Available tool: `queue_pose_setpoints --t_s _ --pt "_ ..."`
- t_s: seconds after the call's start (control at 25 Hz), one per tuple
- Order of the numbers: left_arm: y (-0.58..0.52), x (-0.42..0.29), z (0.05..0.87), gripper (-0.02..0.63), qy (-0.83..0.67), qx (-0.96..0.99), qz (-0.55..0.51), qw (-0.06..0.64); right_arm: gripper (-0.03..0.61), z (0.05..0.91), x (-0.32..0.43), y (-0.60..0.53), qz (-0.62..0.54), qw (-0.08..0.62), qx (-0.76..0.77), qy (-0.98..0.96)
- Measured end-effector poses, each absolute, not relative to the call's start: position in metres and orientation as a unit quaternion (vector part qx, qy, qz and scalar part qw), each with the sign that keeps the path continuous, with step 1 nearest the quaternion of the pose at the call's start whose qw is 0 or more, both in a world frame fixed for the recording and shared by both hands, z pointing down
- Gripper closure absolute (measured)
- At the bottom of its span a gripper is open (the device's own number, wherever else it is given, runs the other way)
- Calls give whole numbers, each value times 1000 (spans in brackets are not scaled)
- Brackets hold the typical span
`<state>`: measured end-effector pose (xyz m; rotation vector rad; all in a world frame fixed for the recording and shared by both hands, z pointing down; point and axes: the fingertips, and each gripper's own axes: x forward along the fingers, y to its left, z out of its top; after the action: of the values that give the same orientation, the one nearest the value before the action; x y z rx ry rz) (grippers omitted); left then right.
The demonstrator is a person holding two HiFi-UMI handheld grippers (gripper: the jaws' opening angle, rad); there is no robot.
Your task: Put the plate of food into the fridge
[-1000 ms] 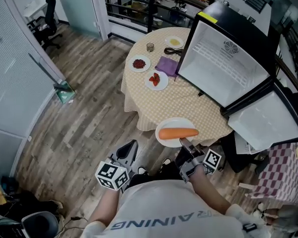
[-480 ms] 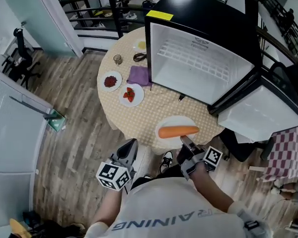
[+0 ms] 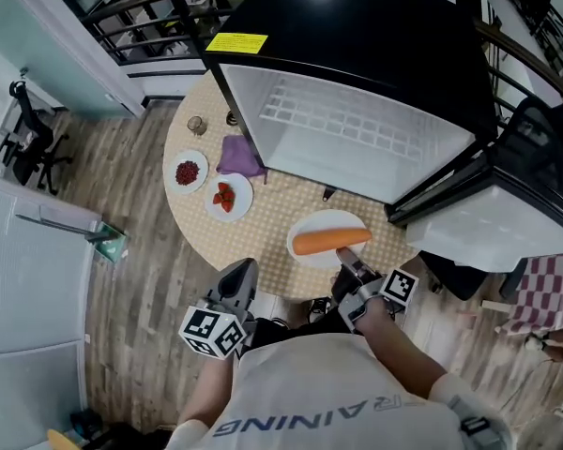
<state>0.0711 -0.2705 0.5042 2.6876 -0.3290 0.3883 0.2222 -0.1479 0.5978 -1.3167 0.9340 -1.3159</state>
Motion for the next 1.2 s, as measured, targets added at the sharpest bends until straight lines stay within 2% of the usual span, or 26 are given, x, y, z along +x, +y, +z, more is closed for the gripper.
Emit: queue_pose_setpoints --t_s 0.52,0.72,1.2 --pt "-300 90 511 604 -67 965 152 203 540 618 275 -191 -503 542 -603 300" --pt "-316 84 515 604 -68 964 150 210 540 624 299 -230 -491 526 -625 303" --pt "-339 74 529 604 -85 957 159 227 538 651 381 -300 -462 536 -667 235"
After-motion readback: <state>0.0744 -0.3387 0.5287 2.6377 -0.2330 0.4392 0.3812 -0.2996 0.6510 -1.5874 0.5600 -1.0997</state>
